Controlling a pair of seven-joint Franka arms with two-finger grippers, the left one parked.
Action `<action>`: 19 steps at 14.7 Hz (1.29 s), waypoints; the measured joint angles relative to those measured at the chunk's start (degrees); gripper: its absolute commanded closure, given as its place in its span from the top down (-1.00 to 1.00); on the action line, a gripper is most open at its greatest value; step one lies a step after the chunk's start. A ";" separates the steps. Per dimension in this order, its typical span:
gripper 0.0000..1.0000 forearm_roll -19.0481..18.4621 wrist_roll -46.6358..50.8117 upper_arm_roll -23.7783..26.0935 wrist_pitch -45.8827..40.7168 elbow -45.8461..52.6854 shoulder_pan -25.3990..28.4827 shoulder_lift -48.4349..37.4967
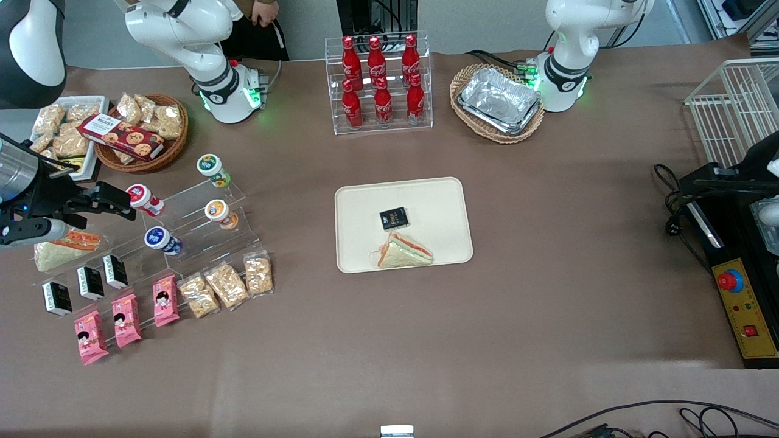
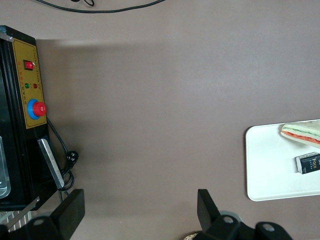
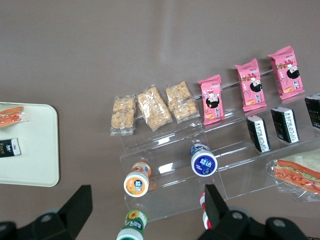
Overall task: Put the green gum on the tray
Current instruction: 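Move the right gripper over the acrylic rack toward the green gum bottle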
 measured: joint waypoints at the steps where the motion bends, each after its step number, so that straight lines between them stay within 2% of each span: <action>1: 1.00 0.00 0.01 0.00 -0.02 0.00 0.00 -0.05; 7: 1.00 -0.01 0.04 -0.17 -0.35 0.00 -0.01 -0.19; 12: 1.00 -0.64 0.04 -0.22 -6.14 -0.90 -0.01 -1.95; 16: 1.00 -0.69 0.19 -0.22 -6.23 -5.21 0.02 -6.28; 19: 1.00 -0.69 0.35 -0.19 -3.27 -12.68 0.02 -11.61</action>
